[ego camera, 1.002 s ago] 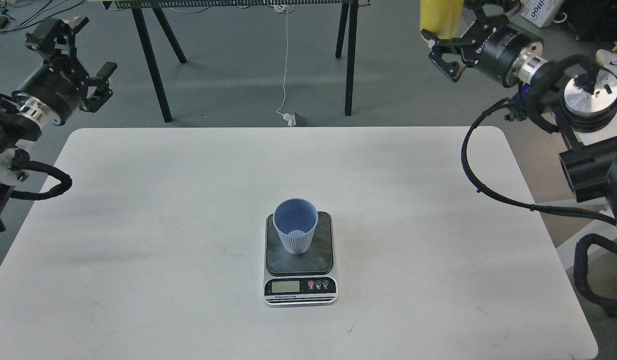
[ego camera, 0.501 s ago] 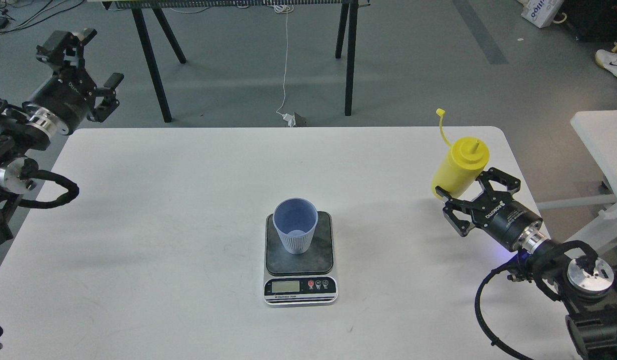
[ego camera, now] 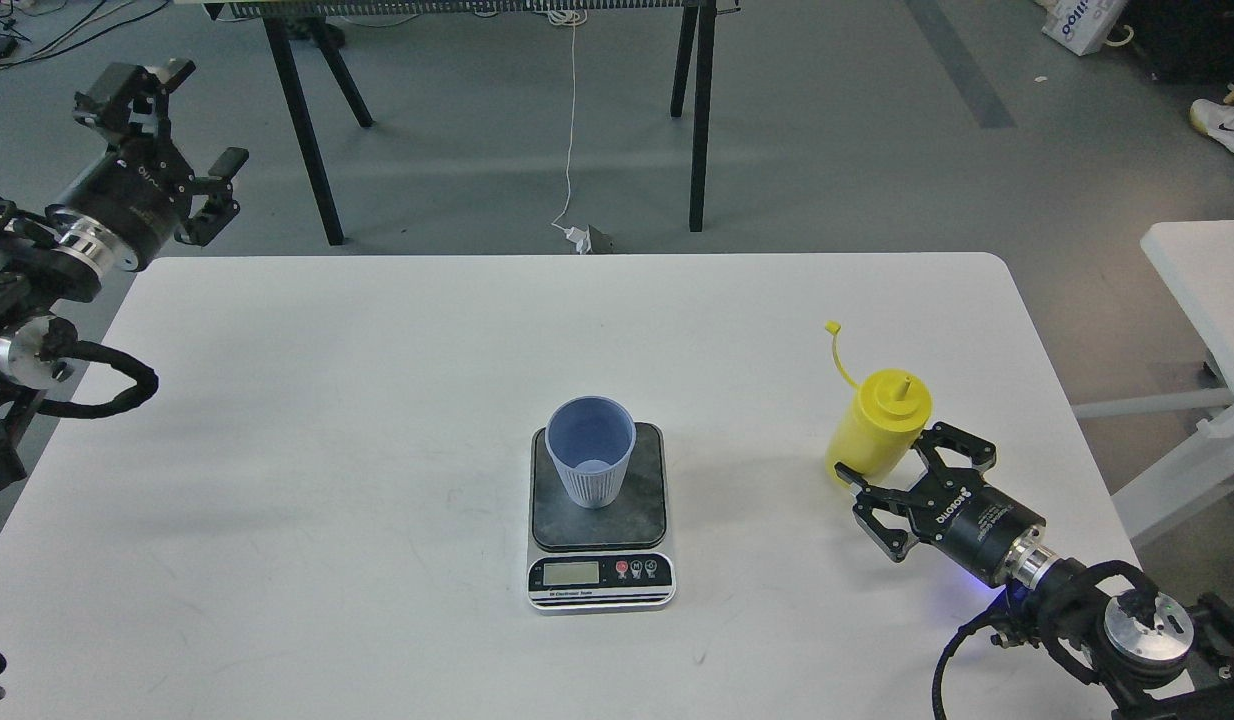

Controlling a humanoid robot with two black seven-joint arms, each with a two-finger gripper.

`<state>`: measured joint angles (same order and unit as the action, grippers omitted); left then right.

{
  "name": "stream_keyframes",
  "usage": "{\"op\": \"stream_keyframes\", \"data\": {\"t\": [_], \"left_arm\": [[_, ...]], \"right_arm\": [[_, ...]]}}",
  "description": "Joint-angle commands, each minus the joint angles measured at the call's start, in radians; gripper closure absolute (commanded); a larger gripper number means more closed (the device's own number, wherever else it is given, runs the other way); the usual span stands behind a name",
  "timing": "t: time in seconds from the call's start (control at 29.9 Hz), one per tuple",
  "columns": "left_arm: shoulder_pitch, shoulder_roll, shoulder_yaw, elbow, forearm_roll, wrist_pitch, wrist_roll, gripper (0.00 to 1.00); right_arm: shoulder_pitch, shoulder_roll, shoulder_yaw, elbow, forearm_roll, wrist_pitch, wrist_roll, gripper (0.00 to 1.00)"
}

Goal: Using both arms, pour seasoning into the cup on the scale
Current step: 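Lower the yellow bottle onto the table and open the right gripper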

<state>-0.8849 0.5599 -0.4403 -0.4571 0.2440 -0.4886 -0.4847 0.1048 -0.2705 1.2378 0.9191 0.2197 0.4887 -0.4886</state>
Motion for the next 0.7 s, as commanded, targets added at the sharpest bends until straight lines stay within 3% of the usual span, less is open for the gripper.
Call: {"op": "stream_keyframes", "data": {"t": [0.0, 0.17, 0.27, 0.43, 0.67], "left_arm": [[0.000, 0.000, 0.000, 0.000, 0.000, 0.000, 0.002, 0.01], [0.001, -0.002, -0.002, 0.000, 0.000, 0.000, 0.000, 0.01], [0.001, -0.014, 0.000, 0.000, 0.000, 0.000, 0.002, 0.01], [0.000, -0.012, 0.000, 0.000, 0.000, 0.000, 0.002, 0.01], [0.001, -0.009, 0.000, 0.000, 0.000, 0.000, 0.000, 0.01]], "right_arm": [[-0.005, -0.009, -0.009, -0.011, -0.003, 0.000, 0.000, 0.71], [-0.008, -0.012, -0.014, -0.016, -0.005, 0.000, 0.000, 0.54], [-0.008, -0.010, -0.015, -0.016, -0.005, 0.000, 0.000, 0.17], [-0.017, -0.009, -0.015, -0.012, -0.002, 0.000, 0.000, 0.06], [-0.056, -0.015, -0.012, -0.003, 0.001, 0.000, 0.000, 0.05]]}}
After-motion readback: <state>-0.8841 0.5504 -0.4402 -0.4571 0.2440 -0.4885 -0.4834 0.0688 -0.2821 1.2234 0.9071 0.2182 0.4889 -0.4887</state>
